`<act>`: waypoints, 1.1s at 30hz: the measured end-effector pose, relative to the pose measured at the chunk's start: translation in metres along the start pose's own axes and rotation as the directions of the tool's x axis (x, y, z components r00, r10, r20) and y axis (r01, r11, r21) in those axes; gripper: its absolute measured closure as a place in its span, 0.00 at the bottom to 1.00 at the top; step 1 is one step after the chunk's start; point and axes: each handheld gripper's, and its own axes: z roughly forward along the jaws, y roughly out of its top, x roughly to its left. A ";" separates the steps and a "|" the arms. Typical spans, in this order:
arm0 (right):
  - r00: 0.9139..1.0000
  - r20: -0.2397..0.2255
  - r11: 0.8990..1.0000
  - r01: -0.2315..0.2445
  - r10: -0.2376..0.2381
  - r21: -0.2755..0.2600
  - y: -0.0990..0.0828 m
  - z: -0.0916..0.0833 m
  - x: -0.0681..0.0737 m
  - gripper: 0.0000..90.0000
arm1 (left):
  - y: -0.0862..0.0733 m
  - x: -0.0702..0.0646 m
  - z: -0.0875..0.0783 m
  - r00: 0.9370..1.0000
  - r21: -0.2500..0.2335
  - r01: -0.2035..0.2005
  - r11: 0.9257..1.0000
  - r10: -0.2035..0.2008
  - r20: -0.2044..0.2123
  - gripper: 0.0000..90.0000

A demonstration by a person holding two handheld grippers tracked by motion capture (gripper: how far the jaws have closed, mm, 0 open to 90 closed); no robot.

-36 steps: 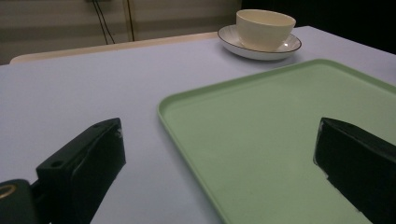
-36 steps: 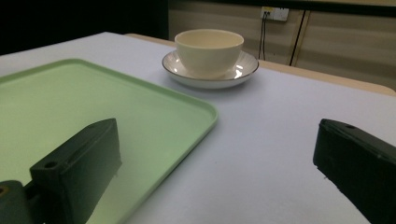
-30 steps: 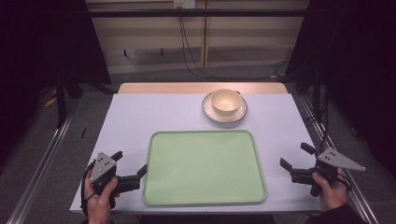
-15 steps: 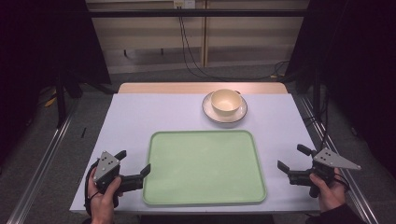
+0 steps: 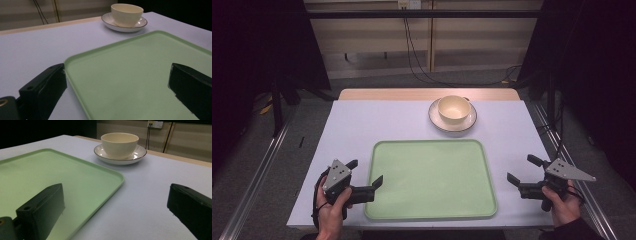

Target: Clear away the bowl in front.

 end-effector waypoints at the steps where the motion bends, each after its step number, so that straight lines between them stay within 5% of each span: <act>1: 1.000 0.001 1.000 -0.001 0.001 -0.001 0.000 0.000 0.000 0.01 | 0.002 -0.001 0.002 1.000 0.001 -0.003 1.000 0.003 -0.003 0.02; 13: 1.000 -0.001 1.000 0.001 -0.001 -0.004 0.000 0.001 0.000 0.01 | 0.023 -0.003 0.029 0.996 -0.036 -0.053 0.998 0.056 0.066 0.01; 24: 1.000 -0.015 1.000 0.001 -0.001 0.002 0.000 0.000 0.001 0.01 | 0.038 -0.007 0.055 0.990 -0.006 -0.060 0.998 0.061 0.128 0.02; 33: 1.000 -0.015 1.000 0.006 -0.006 -0.009 0.000 0.001 0.001 0.01 | 0.049 -0.006 0.077 0.989 -0.016 -0.056 0.998 0.057 0.133 0.02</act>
